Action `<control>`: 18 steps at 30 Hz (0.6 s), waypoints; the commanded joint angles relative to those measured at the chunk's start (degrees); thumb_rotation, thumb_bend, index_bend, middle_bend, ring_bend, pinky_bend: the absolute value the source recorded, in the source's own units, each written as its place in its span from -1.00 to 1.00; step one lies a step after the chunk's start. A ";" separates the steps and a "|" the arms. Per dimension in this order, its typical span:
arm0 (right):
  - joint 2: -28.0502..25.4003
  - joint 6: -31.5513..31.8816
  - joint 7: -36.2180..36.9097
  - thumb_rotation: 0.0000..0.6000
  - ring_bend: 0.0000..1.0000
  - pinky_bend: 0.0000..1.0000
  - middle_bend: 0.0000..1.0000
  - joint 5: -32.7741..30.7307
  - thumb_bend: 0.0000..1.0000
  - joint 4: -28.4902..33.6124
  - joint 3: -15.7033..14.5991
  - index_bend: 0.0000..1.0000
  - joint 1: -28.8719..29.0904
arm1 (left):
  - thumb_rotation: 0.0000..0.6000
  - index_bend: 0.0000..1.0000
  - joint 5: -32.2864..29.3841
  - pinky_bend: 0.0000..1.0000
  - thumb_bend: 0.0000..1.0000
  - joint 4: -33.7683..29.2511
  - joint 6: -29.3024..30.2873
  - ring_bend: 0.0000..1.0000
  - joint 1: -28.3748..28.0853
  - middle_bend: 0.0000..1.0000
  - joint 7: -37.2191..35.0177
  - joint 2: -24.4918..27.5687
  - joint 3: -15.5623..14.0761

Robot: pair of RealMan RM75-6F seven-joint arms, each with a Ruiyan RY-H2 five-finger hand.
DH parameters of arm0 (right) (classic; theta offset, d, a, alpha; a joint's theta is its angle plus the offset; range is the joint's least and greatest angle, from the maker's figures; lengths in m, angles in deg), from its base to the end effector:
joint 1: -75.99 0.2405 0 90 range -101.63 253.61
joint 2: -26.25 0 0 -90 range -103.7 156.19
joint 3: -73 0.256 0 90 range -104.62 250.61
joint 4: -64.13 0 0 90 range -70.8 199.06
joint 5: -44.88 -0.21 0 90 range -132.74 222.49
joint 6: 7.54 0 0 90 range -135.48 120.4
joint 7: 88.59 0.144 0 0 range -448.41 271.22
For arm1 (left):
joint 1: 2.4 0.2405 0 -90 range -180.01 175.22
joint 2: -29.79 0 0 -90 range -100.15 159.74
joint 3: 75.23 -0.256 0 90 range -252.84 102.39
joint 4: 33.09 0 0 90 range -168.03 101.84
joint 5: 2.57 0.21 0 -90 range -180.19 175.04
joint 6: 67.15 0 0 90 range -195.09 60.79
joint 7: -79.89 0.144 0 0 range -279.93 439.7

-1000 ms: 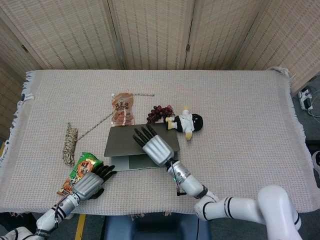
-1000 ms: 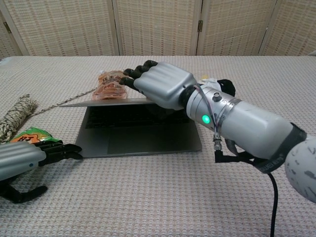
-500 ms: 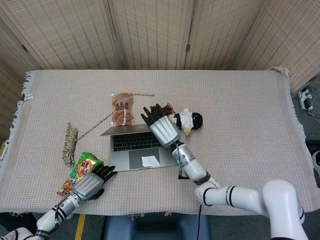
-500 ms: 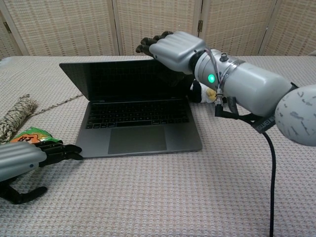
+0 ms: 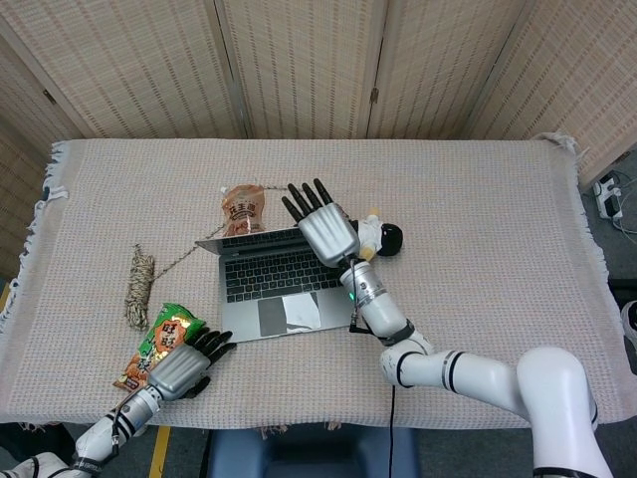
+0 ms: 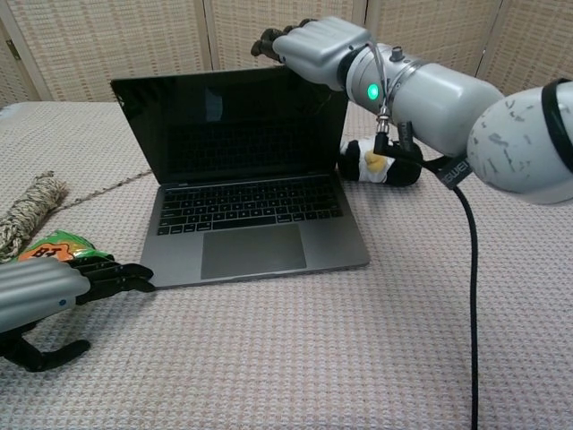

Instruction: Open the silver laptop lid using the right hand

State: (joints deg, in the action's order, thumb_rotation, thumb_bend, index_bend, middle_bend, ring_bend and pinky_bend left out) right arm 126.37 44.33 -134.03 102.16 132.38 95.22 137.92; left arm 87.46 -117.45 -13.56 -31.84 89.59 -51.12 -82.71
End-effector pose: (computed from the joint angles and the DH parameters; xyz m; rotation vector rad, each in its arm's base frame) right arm -0.0168 -0.4239 -0.0308 1.8689 -0.3857 0.8784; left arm -0.2496 0.2289 -0.0173 -2.2331 -0.8982 -0.6609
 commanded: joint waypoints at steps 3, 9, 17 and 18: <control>0.06 -0.34 0.18 1.00 -1.00 -1.00 -1.00 -1.85 0.28 -2.06 0.83 -1.00 1.66 | 1.00 -0.92 -0.19 -1.00 0.13 -0.20 -0.14 -0.96 -0.13 -0.88 0.20 0.05 0.01; 0.05 -0.74 0.49 1.00 -1.00 -1.00 -1.00 -3.65 0.28 -4.07 1.28 -1.00 3.38 | 1.00 -0.92 -0.31 -1.00 0.13 -0.44 -0.05 -0.96 -0.18 -0.88 0.35 0.15 -0.02; 0.26 -1.21 0.51 1.00 -1.00 -1.00 -1.00 -6.18 0.28 -7.51 1.74 -1.00 5.41 | 1.00 -0.92 -0.51 -1.00 0.13 -0.52 -0.12 -0.96 -0.25 -0.88 0.57 0.14 -0.09; 0.37 -1.34 0.41 1.00 -1.00 -1.00 -1.00 -6.69 0.28 -8.31 1.86 -1.00 5.77 | 1.00 -0.92 -0.52 -1.00 0.13 -0.52 -0.07 -0.96 -0.25 -0.88 0.59 0.13 -0.08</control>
State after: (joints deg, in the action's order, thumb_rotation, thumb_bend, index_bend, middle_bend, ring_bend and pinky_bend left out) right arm 126.61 43.16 -133.56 96.05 124.83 96.90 143.21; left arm 86.94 -117.97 -13.63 -32.08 90.18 -50.99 -82.79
